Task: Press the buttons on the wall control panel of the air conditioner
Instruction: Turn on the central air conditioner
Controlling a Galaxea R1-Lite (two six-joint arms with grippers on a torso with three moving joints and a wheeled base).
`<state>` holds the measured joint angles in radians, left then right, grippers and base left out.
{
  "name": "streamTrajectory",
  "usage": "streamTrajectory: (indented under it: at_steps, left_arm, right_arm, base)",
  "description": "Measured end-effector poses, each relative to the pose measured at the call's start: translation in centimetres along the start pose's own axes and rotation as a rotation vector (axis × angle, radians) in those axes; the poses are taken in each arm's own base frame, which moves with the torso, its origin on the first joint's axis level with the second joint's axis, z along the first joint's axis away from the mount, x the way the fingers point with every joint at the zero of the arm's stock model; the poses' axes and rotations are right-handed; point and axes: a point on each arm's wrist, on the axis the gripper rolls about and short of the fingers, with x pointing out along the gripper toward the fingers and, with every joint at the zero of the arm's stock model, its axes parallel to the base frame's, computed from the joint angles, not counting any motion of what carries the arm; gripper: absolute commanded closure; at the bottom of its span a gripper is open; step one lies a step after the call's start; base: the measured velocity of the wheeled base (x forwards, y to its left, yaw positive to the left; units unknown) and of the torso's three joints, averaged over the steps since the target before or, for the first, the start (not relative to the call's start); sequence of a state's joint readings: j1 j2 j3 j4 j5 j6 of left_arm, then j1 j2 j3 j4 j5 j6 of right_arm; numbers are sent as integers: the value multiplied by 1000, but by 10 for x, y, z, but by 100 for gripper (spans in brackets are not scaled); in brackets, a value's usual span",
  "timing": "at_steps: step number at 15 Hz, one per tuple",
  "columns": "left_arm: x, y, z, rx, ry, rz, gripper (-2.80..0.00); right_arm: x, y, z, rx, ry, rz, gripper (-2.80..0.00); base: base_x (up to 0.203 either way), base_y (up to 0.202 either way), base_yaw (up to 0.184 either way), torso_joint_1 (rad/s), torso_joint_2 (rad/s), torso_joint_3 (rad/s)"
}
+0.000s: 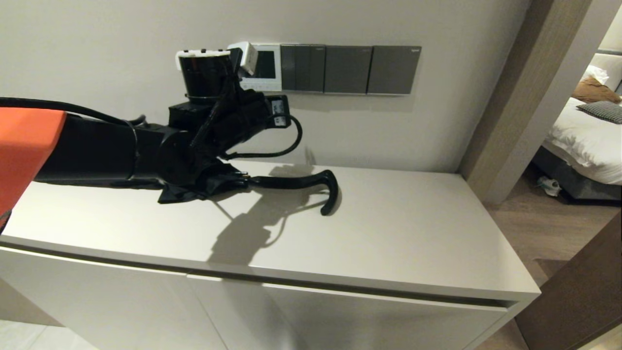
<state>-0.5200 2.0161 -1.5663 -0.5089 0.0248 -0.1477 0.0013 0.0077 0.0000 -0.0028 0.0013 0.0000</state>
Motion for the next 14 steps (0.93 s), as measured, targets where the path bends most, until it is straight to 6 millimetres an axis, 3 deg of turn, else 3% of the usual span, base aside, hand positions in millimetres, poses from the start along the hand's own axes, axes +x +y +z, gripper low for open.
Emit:
streamTrajectory:
  at_steps: [14]
  left_arm:
    - [15,7,-1,5,-50,78,0]
  right_arm:
    - [0,0,0,0,0,1,0]
  base:
    - [0,0,0,0,0,0]
